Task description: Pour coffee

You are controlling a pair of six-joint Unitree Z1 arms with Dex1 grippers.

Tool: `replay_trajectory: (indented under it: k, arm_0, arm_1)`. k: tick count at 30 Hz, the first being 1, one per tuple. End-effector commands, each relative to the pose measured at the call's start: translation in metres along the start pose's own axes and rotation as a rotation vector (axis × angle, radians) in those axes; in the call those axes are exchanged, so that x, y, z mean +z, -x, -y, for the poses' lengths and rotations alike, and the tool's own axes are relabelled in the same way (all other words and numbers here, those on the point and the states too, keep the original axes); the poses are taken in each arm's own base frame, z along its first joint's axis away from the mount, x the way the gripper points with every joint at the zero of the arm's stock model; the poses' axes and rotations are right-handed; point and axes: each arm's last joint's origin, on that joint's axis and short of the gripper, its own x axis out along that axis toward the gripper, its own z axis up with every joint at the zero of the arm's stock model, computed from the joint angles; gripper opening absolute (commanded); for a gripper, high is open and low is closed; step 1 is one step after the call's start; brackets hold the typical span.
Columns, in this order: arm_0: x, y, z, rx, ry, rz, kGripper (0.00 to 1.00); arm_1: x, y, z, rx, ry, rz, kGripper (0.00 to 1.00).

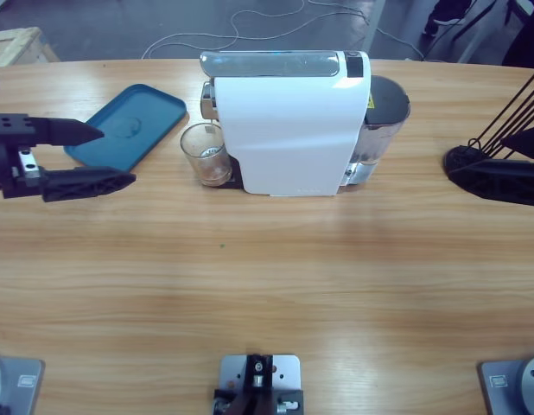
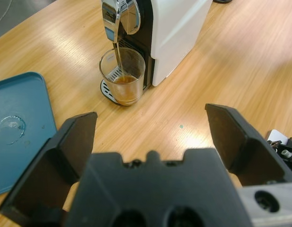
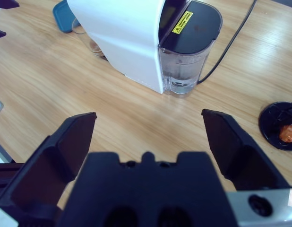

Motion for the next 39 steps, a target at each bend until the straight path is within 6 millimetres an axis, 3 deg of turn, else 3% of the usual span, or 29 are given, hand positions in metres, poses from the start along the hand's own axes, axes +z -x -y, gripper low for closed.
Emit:
replay_trajectory:
  k: [1,6,11,18,28,39]
  arm_0:
    - [-0.017,-0.005,0.003,-0.027,0.030,-0.058,0.991]
    - [-0.021,-0.005,0.007,-0.091,0.030,-0.045,0.991]
    - [-0.027,-0.021,-0.001,-0.045,-0.047,-0.080,0.991]
    - [-0.033,-0.065,-0.016,-0.051,-0.143,-0.132,0.991]
    - [-0.027,-0.123,-0.037,-0.031,-0.207,-0.004,0.996]
    - [-0.035,-0.149,-0.045,-0.044,-0.220,0.012,0.996]
  arm_1:
    - [-0.014,0.002,0.001,0.030,0.016,-0.014,1.000]
    - [-0.023,0.006,0.003,0.049,0.016,-0.021,1.000]
    - [-0.024,0.007,0.002,0.061,0.016,-0.025,1.000]
    - [-0.023,0.005,0.000,0.090,0.016,-0.040,1.000]
    - [-0.018,0.002,-0.001,0.086,0.016,-0.068,1.000]
    - [-0.017,-0.003,-0.002,0.086,0.015,-0.087,1.000]
